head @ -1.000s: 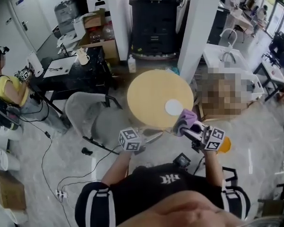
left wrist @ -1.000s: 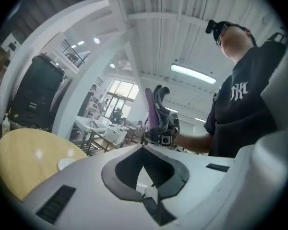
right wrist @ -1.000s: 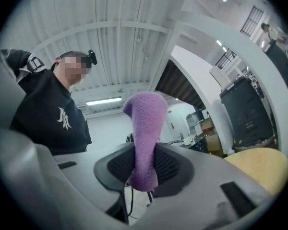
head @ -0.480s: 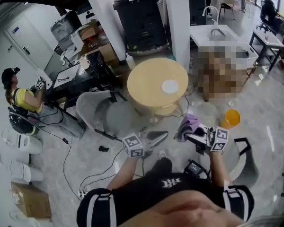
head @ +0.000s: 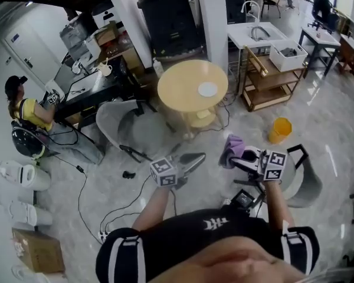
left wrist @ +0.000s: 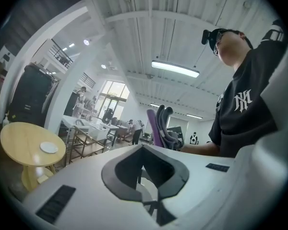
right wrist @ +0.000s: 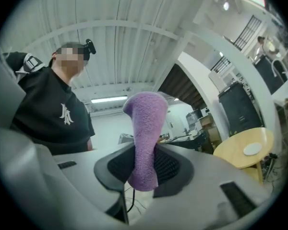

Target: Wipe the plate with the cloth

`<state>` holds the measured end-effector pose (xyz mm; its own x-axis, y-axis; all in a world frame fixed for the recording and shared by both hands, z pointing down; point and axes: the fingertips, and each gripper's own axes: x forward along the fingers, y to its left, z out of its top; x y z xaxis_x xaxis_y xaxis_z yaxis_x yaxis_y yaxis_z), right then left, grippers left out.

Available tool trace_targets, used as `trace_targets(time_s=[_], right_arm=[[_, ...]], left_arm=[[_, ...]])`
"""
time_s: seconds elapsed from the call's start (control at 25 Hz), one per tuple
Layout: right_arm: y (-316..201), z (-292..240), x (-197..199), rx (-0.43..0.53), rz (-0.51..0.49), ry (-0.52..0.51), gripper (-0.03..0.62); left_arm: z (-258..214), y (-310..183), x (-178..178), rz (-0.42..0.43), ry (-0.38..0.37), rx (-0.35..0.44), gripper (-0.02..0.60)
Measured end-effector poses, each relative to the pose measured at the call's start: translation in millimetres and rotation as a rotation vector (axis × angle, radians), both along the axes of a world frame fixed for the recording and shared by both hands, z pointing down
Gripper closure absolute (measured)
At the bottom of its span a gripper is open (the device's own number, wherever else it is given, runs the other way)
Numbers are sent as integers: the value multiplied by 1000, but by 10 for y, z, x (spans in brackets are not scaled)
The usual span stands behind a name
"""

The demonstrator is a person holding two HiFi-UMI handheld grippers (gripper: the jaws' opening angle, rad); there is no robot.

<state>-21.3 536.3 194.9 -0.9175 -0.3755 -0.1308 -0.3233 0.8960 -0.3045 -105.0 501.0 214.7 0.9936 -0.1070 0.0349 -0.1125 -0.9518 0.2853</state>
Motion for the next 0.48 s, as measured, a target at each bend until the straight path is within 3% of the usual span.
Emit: trace_targets(time_s=[0.16,0.32,0.48], right_arm=[[240,-152,-308,-19,136,-97,499],[656,-101,-841,8,92,-79,499],[980,-101,-1067,19,105,-54,503]], left_arm=[[-79,394,-428,17,8,8,577],[102,725,-912,-20,0,-27,577],[297,1097,-1013,12,-26,-53,577]])
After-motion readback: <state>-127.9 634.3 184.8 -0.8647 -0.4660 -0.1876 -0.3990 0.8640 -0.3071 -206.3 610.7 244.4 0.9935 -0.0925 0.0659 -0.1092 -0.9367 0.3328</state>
